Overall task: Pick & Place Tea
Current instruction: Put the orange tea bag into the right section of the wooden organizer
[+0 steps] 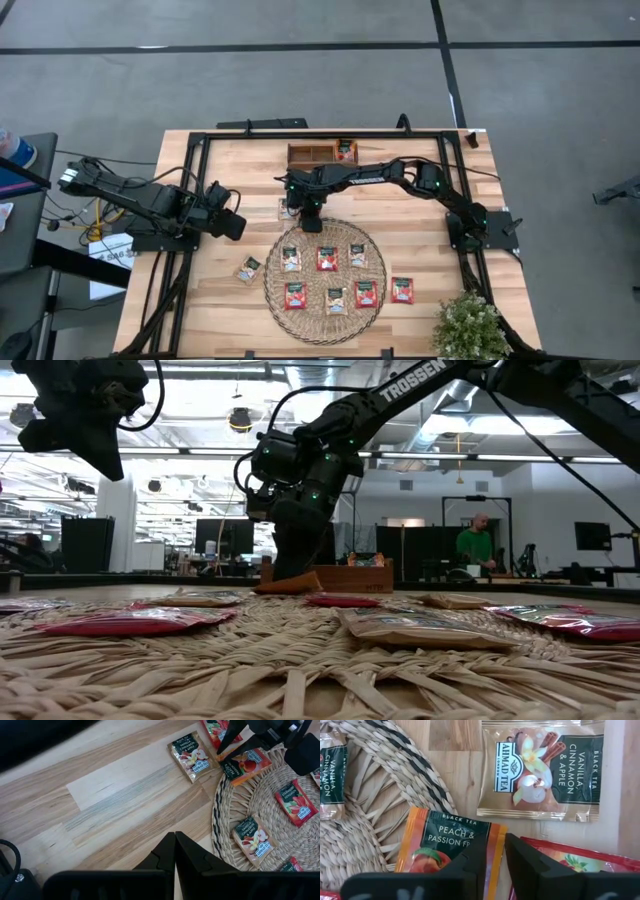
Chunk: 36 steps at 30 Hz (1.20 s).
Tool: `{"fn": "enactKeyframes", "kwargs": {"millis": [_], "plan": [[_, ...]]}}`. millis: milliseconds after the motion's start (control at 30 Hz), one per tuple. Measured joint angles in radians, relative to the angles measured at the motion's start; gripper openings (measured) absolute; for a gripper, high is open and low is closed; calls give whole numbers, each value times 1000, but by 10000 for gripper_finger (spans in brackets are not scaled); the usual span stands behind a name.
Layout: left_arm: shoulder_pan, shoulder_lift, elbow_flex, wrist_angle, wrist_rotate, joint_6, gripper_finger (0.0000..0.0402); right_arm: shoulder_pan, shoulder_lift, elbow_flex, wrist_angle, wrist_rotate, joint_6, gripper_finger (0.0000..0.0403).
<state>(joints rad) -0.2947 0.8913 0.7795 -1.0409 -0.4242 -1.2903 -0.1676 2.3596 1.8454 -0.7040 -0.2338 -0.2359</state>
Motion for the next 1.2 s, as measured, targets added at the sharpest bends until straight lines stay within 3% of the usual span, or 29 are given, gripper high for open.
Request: {"fn": "enactKeyframes", "kwargs": {"millis": [533,900,1200], "plan": [[0,0,0,0,0,0,0,-13,0,-1,-1,5,0,2],[0,0,0,0,0,0,0,-26,0,-1,-4,21,1,18],[0,0,0,0,-11,0,0,-34,-21,22,-59,-86,-7,49]]}}
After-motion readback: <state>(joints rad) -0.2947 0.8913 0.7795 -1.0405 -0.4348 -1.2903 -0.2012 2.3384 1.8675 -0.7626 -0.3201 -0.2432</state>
